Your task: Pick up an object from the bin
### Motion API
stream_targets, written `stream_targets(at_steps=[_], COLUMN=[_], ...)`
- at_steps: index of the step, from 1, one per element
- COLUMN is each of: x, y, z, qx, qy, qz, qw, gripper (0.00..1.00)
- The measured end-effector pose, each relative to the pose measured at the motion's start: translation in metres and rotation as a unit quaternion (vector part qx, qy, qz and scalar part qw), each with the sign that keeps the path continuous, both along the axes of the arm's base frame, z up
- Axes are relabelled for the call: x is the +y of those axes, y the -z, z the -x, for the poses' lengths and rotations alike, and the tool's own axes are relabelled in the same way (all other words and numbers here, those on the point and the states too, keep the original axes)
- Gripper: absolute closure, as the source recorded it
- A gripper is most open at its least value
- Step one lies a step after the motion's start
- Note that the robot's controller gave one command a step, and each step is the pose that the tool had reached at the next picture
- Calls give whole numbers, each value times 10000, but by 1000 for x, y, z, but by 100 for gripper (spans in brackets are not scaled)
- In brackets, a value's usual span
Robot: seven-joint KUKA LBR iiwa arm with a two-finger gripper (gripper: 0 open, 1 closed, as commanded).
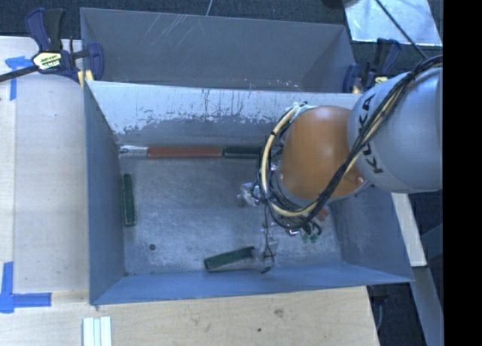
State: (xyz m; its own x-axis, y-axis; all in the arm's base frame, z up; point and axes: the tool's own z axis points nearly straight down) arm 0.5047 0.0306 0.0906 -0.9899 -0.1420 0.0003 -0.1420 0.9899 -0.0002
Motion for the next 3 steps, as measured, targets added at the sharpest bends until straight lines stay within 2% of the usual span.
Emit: stream_targets(at_steps=[1,2,3], x=[10,30,62], y=[0,10,20], z=[8,9,15], qx=[4,16,14], qy=[-1385,-1820,-3401], qz=[4,1,-6], qw=[9904,9833,9404], gripper=[0,0,100])
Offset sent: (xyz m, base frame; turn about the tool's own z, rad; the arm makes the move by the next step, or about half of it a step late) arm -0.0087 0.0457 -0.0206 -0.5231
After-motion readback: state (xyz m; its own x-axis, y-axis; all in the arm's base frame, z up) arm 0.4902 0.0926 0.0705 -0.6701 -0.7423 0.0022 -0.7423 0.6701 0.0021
